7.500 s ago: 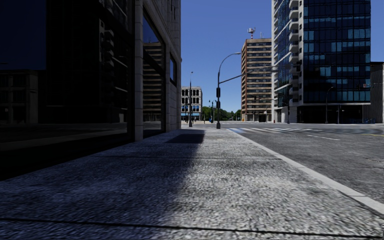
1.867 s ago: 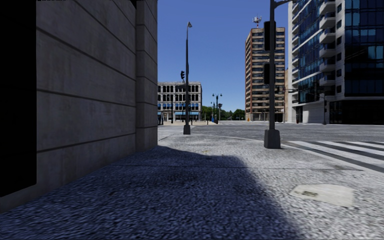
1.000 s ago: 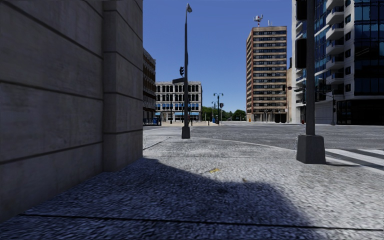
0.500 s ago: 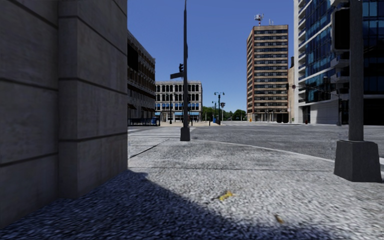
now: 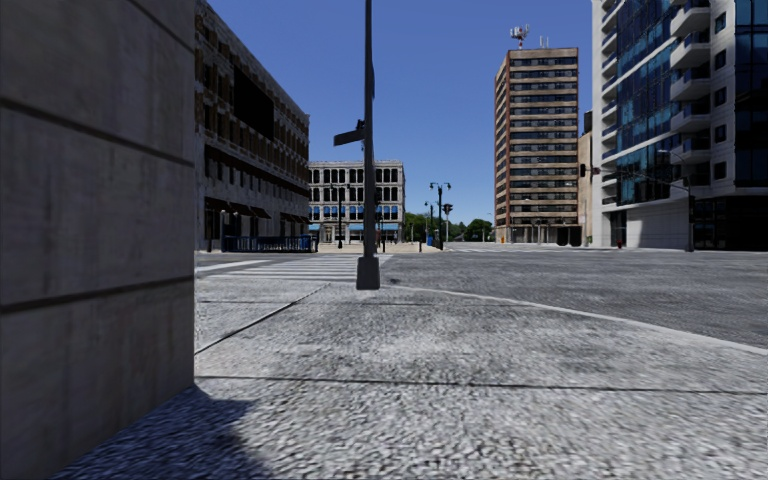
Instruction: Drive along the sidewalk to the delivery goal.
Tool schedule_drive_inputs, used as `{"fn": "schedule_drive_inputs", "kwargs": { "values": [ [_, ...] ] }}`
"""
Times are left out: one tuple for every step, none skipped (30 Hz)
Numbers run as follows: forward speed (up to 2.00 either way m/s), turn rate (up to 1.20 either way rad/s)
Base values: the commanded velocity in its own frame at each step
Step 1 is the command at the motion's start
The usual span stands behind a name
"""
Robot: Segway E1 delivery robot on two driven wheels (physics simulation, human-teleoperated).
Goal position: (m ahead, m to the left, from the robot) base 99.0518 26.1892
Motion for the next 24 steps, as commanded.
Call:
{"fn": "schedule_drive_inputs", "kwargs": {
  "values": [
    [2.0, 0.0],
    [2.0, 0.0],
    [2.0, 0.0],
    [2.0, 0.0],
    [2.0, 0.0],
    [2.0, 0.0],
    [2.0, 0.0],
    [2.0, 0.0],
    [2.0, 0.0],
    [2.0, 0.0],
    [2.0, 0.0],
    [2.0, 0.0],
    [2.0, 0.0],
    [2.0, 0.0],
    [2.0, 0.12],
    [2.0, 0.22],
    [2.0, 0.27],
    [2.0, 0.27],
    [2.0, 0.32],
    [2.0, 0.37],
    [2.0, 0.43],
    [2.0, 0.43],
    [2.0, 0.51],
    [2.0, 0.53]
  ]
}}
